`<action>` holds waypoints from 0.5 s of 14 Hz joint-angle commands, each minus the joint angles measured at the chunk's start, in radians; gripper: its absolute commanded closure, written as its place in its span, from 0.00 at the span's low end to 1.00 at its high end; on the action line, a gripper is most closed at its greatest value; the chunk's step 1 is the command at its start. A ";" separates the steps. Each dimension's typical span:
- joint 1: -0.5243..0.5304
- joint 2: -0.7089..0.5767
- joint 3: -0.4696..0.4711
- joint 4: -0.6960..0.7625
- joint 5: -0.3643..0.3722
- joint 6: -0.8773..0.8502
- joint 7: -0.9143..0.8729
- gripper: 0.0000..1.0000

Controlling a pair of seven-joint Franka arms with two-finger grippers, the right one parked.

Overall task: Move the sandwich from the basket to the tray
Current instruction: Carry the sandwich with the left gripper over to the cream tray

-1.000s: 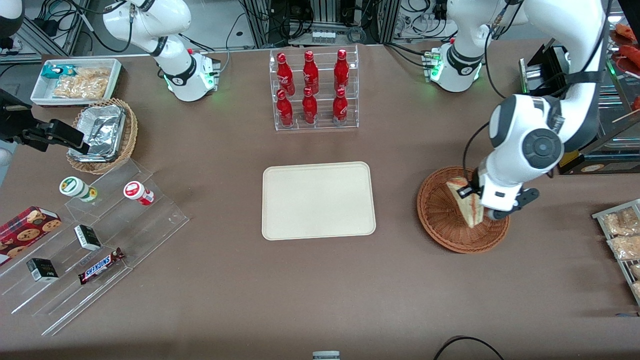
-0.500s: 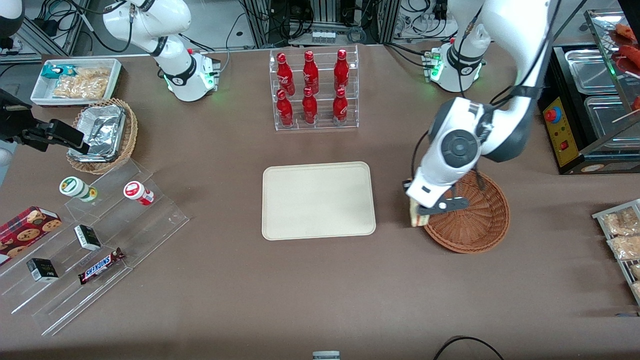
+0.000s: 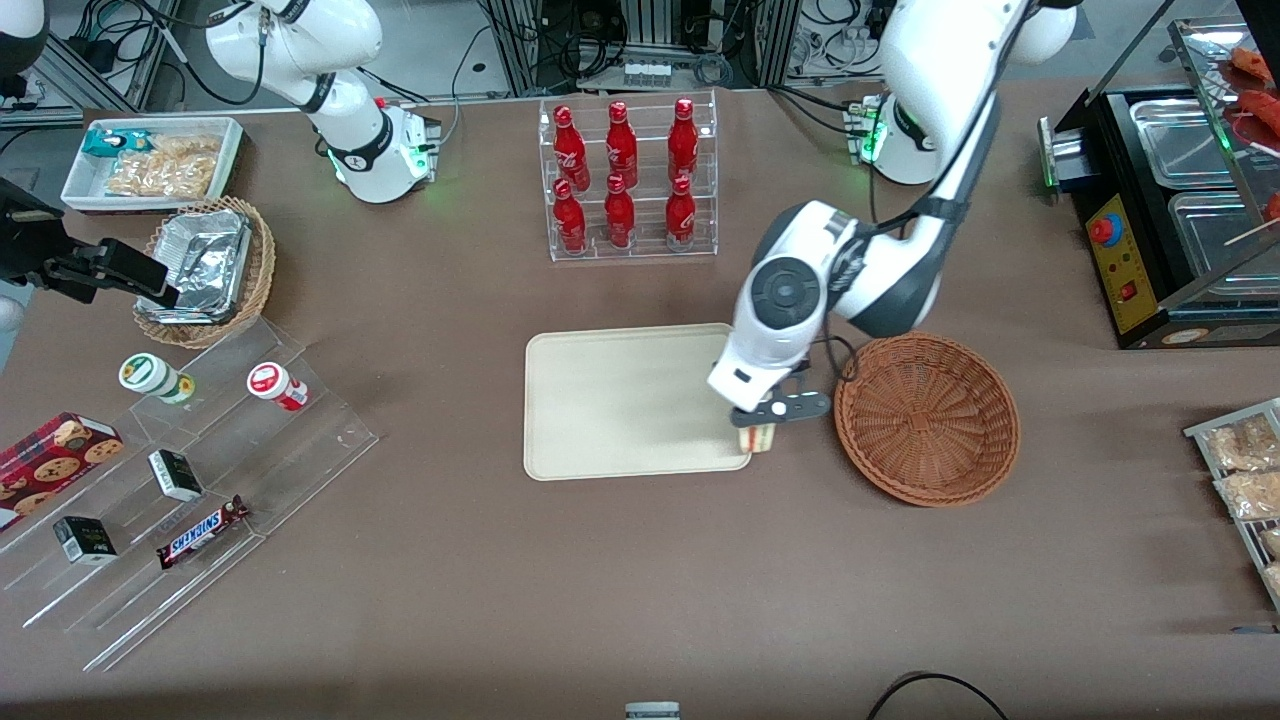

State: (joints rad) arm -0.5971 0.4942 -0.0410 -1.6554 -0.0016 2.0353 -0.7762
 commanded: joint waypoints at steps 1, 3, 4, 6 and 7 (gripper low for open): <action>-0.065 0.082 0.013 0.120 -0.006 -0.020 -0.083 0.93; -0.101 0.125 0.012 0.166 -0.008 -0.012 -0.130 0.93; -0.116 0.148 0.012 0.190 -0.008 -0.012 -0.158 0.93; -0.145 0.202 0.012 0.252 -0.006 -0.010 -0.231 0.93; -0.153 0.219 0.012 0.270 -0.006 -0.010 -0.241 0.94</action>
State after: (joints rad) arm -0.7251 0.6477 -0.0415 -1.4760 -0.0018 2.0379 -0.9717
